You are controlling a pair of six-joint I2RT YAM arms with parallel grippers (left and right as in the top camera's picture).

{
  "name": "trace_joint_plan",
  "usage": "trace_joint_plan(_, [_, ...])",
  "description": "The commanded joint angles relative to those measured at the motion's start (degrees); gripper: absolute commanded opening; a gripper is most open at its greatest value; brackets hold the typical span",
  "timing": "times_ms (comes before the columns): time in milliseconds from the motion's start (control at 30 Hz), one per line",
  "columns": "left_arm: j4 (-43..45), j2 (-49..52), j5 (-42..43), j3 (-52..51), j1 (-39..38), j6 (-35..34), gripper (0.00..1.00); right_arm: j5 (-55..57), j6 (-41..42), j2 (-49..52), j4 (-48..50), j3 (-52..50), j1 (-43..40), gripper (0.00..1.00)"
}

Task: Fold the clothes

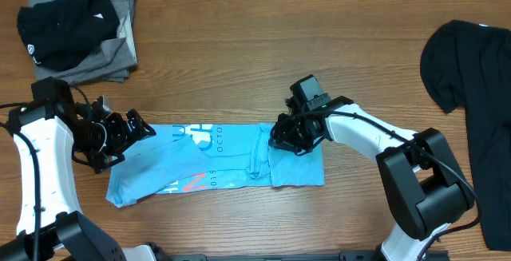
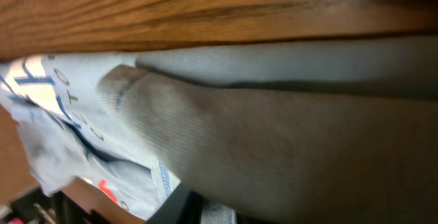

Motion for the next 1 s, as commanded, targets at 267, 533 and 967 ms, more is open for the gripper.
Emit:
trace_joint_plan(267, [-0.1, -0.7, 0.5, 0.9, 0.3, -0.2, 1.0, 0.5, -3.8, -4.0, -8.2, 5.3, 1.1, 0.24])
trace_joint_plan(533, [0.0, -0.7, 0.5, 0.9, 0.3, -0.2, 1.0, 11.3, -1.7, -4.4, -9.4, 6.1, 9.8, 0.89])
trace_joint_plan(967, [-0.2, -0.7, 0.5, 0.9, 0.3, -0.2, 1.0, 23.8, 4.3, -4.4, -10.6, 6.0, 15.1, 0.84])
